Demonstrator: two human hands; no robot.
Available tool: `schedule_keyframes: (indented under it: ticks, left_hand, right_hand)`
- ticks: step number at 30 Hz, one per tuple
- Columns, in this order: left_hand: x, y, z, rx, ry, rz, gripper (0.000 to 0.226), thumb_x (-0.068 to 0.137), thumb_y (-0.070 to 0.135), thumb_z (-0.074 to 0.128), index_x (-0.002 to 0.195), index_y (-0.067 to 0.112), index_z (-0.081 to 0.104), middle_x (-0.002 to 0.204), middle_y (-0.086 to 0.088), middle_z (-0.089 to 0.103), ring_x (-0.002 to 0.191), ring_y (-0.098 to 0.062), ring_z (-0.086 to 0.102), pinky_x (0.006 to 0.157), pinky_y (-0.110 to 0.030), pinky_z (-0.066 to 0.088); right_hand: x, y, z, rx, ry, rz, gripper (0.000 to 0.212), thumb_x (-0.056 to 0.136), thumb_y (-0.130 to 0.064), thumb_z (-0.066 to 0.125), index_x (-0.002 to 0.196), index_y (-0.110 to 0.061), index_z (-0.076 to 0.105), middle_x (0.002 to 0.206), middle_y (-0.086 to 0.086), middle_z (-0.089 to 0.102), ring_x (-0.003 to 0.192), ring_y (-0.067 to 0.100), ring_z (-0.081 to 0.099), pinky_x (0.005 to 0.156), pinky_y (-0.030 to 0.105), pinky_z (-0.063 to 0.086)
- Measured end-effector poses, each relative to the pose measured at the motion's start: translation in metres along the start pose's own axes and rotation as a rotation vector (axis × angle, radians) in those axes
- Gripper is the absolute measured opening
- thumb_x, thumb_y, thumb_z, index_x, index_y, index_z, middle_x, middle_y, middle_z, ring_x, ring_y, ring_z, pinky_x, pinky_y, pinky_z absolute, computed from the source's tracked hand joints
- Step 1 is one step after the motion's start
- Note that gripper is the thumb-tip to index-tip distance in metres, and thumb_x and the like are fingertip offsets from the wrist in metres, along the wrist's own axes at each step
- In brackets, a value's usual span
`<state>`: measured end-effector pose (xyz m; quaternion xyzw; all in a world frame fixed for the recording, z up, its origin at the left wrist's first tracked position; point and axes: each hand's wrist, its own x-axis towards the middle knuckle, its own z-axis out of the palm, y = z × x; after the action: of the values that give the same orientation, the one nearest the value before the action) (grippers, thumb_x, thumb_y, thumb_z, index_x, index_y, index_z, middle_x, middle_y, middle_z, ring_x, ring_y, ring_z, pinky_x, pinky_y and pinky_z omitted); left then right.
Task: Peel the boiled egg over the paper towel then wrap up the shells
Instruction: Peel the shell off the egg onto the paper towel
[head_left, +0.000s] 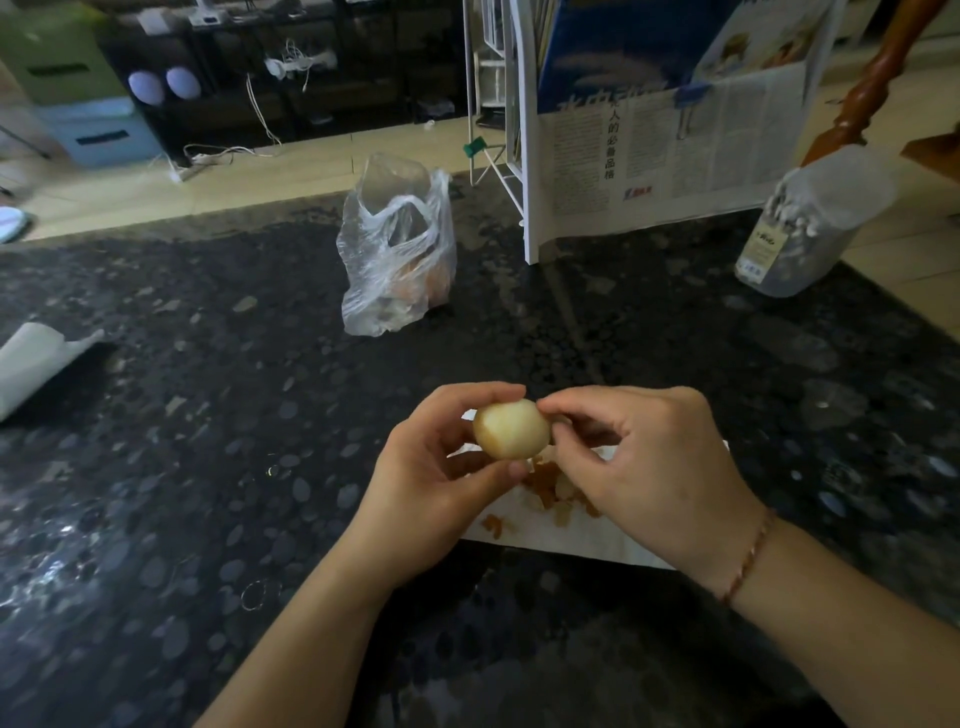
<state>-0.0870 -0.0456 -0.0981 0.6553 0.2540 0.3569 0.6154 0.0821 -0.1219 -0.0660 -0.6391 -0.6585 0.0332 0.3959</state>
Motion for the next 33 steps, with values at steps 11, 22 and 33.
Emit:
schedule_keyframes:
  ticks: [11, 22, 33]
  left_hand:
    - [0.002, 0.005, -0.006, -0.184, 0.041, -0.077, 0.041, 0.074, 0.007, 0.078, 0.110, 0.022, 0.066, 0.114, -0.013, 0.067, 0.095, -0.024, 0.068, 0.080, -0.034, 0.056]
    - [0.000, 0.008, -0.002, -0.265, 0.000, -0.143, 0.036, 0.082, 0.028, 0.066, 0.115, 0.014, 0.064, 0.098, -0.011, 0.070, 0.070, -0.024, 0.068, 0.063, -0.030, 0.057]
    - [-0.002, 0.016, -0.001, -0.174, -0.054, -0.199, 0.044, 0.093, 0.054, 0.050, 0.108, 0.017, 0.068, 0.063, -0.014, 0.060, 0.040, -0.018, 0.051, 0.041, -0.024, 0.043]
  right_hand:
    - [0.007, -0.003, -0.009, 0.311, -0.078, 0.295, 0.030, 0.087, 0.002, 0.063, 0.095, -0.024, 0.072, 0.086, -0.016, 0.071, 0.077, -0.007, 0.069, 0.067, 0.004, 0.051]
    - [0.003, -0.009, -0.012, 0.184, -0.050, 0.173, 0.031, 0.080, -0.008, 0.070, 0.103, -0.028, 0.073, 0.092, -0.023, 0.071, 0.092, -0.010, 0.065, 0.077, 0.007, 0.050]
    - [0.007, -0.009, -0.011, 0.303, -0.145, 0.102, 0.024, 0.083, -0.010, 0.071, 0.102, -0.025, 0.071, 0.094, -0.014, 0.067, 0.089, 0.007, 0.065, 0.071, 0.019, 0.054]
